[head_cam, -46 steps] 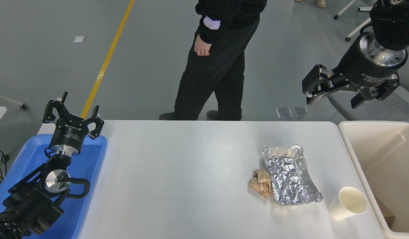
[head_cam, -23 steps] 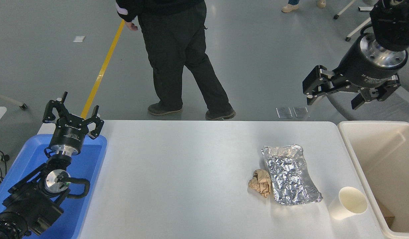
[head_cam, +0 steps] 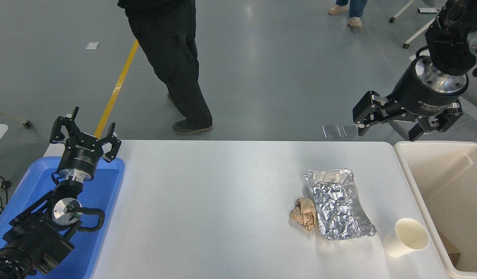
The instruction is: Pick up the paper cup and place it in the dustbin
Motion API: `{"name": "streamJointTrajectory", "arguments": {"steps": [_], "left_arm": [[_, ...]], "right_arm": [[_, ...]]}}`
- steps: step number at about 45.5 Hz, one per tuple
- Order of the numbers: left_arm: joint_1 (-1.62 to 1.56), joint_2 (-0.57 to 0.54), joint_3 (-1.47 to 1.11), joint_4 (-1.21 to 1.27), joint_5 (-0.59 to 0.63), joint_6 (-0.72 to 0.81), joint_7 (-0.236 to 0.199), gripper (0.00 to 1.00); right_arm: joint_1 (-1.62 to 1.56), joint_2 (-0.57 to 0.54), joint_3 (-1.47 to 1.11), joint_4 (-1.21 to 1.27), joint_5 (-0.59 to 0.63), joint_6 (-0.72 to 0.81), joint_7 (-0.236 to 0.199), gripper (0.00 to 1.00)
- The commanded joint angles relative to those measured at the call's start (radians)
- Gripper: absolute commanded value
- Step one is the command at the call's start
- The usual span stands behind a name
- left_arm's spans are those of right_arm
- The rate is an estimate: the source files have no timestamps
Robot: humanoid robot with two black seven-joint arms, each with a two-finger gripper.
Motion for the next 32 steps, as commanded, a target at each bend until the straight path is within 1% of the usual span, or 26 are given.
{"name": "streamJointTrajectory", "arguments": {"steps": [1,9,15,18,20,21,28,32], "left_arm": [[0.000,0.001,0.000,0.000,0.001,0.000,0.000,0.99],[0.000,-0.001,0.000,0.000,0.001,0.000,0.000,0.99],[0.000,0.001,0.000,0.000,0.000,0.002,0.000,0.99],[0.002,0.001,0.000,0.000,0.000,0.003,0.000,0.99],[0.002,-0.001,0.000,0.001,0.000,0.003,0.000,0.99],[0.002,0.001,0.000,0.000,0.000,0.005,0.000,0.99],[0.002,-0.001,0.000,0.000,0.000,0.005,0.000,0.99],[0.002,-0.001,0.000,0.001,0.000,0.005,0.000,0.99]], "right_arm": [[-0.047,-0.072,-0.046,0.000,-0.013,0.000,-0.002,1.00],[-0.120,-0.092,-0.099,-0.003,-0.012,0.000,-0.002,1.00],[-0.177,-0.170,-0.105,-0.003,-0.015,-0.003,-0.002,1.00],[-0.205,-0.210,-0.105,-0.003,-0.018,-0.072,-0.002,1.00],[-0.228,-0.228,-0.105,-0.003,-0.030,-0.141,0.000,1.00],[-0.246,-0.239,-0.106,-0.003,-0.045,-0.200,0.000,1.00],[-0.317,-0.314,-0.085,-0.005,-0.088,-0.340,0.000,1.00],[-0.404,-0.342,-0.045,-0.014,-0.145,-0.431,0.000,1.00]]}}
